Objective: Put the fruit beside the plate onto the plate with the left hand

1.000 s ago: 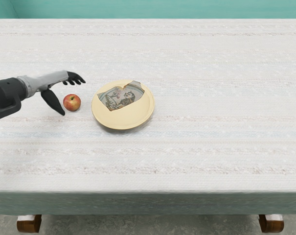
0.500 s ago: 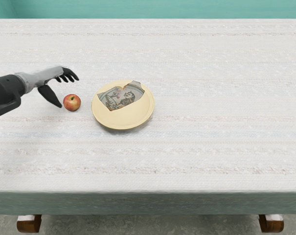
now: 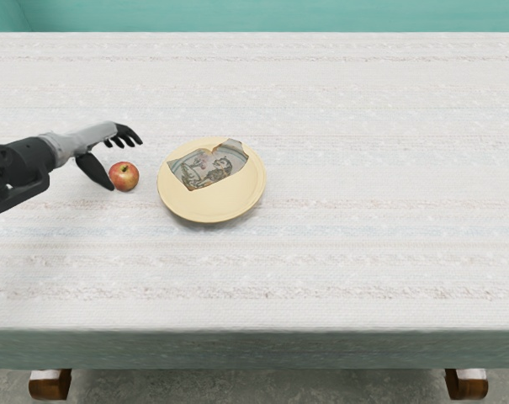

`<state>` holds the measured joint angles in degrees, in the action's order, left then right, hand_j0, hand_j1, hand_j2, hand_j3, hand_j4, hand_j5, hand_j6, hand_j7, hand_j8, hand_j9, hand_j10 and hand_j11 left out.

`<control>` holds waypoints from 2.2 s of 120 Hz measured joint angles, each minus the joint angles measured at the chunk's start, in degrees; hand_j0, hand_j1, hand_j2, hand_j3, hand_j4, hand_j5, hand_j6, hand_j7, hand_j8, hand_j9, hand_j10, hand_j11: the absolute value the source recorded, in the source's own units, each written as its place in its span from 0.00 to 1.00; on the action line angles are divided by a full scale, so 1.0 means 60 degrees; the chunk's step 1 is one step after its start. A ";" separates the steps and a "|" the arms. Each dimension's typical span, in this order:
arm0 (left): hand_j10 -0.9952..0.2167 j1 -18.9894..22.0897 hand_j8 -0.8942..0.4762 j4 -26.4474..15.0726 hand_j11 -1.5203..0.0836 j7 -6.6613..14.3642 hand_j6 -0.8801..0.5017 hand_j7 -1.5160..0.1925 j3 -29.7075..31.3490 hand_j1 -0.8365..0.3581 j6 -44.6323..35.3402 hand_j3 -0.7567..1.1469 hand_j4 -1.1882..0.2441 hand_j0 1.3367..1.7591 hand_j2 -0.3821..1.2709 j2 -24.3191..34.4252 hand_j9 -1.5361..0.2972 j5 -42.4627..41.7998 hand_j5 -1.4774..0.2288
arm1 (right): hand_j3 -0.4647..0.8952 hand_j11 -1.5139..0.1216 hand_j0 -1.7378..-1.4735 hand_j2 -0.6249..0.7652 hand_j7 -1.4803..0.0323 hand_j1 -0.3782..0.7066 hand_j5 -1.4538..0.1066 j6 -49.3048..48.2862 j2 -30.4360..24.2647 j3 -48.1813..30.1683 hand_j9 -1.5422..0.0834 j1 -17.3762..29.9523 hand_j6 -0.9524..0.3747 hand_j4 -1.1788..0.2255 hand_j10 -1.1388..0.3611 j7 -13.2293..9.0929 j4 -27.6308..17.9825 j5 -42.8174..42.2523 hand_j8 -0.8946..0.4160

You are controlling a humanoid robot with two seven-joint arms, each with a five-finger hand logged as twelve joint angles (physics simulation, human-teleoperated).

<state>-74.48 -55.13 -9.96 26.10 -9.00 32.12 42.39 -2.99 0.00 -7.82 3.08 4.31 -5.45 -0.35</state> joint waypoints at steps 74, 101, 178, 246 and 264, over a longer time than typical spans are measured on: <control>0.51 0.0415 0.37 0.0570 0.64 -0.0013 0.36 0.59 -0.0201 0.61 -0.0017 0.40 0.56 0.76 0.27 -0.0556 0.56 -0.0011 0.57 | 0.34 0.93 0.30 0.45 0.98 0.03 0.93 0.0000 0.0000 0.0000 0.95 0.0000 0.72 0.84 0.76 0.0000 0.0000 0.0000 0.68; 0.47 0.0548 0.34 0.0728 0.61 -0.0023 0.33 0.57 -0.0325 0.58 -0.0013 0.40 0.53 0.76 0.28 -0.0767 0.54 0.0042 0.54 | 0.34 0.93 0.30 0.45 0.98 0.03 0.93 0.0000 0.0000 0.0000 0.95 0.0000 0.72 0.84 0.76 0.0000 0.0000 0.0000 0.68; 0.38 0.0695 0.34 0.0761 0.49 -0.0029 0.24 0.47 -0.0328 0.46 -0.0005 0.40 0.45 0.76 0.31 -0.0784 0.44 0.0072 0.45 | 0.34 0.93 0.30 0.45 0.98 0.03 0.93 0.0000 0.0000 0.0000 0.95 0.0000 0.72 0.84 0.76 0.0000 0.0000 0.0000 0.68; 0.38 -0.0545 0.34 0.0237 0.47 0.0104 0.22 0.43 -0.0216 0.46 0.0114 0.40 0.42 0.76 0.35 -0.0853 0.42 -0.0080 0.41 | 0.34 0.93 0.30 0.45 0.98 0.03 0.93 0.0000 0.0000 0.0000 0.95 0.0000 0.72 0.84 0.76 0.0000 0.0000 0.0000 0.68; 0.37 -0.1117 0.33 -0.0545 0.47 0.0176 0.22 0.43 -0.0170 0.46 0.0136 0.40 0.42 0.76 0.37 -0.0927 0.41 -0.0539 0.41 | 0.34 0.93 0.30 0.45 0.98 0.03 0.93 0.0000 0.0000 0.0000 0.95 0.0000 0.72 0.84 0.76 0.0000 0.0000 0.0000 0.68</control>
<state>-81.18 -58.41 -8.91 25.08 -8.18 26.56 39.16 -2.99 0.00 -7.82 3.08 4.31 -5.45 -0.35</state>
